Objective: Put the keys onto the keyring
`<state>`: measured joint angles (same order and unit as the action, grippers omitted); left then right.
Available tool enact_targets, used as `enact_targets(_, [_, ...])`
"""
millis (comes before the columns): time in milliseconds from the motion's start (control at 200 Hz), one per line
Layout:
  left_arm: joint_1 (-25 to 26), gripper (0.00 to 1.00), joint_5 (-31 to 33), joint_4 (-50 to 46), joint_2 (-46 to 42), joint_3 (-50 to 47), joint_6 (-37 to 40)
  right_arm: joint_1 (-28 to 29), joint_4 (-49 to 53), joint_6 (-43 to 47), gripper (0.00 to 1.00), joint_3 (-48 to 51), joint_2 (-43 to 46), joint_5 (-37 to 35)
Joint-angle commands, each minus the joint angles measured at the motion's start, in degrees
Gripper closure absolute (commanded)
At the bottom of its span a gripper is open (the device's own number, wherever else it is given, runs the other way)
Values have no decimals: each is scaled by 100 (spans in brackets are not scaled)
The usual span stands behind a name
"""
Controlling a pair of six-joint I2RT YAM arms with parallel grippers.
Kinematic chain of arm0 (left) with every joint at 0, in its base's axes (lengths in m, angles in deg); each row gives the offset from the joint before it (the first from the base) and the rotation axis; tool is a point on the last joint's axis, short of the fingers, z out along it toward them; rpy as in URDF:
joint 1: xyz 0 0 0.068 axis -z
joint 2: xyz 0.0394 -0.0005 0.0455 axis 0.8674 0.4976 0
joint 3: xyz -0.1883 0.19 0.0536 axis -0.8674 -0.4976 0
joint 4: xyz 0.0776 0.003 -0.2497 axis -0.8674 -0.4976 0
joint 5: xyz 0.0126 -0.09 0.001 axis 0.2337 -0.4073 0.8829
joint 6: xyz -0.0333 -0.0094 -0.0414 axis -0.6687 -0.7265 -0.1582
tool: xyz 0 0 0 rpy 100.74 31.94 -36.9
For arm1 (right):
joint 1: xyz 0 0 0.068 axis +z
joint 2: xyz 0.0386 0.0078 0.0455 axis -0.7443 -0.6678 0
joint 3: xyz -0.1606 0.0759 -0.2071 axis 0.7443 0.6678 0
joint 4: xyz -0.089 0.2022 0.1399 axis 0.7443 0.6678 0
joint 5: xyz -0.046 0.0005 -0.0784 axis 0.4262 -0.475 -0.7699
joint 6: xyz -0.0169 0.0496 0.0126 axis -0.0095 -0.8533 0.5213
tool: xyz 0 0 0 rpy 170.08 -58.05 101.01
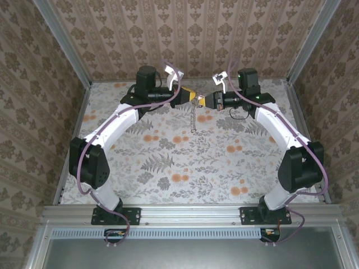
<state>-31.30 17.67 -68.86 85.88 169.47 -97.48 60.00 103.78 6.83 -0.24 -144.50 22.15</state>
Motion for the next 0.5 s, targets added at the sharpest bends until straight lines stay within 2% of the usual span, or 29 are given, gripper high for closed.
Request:
enact_targets(0, [23,100,-73,94,-134,42,-52,36,-76,-71,100,-42,180,97])
enact_targets(495, [26,100,-133,66,-131,48,-13,130,321,112,100,-662,-165,119])
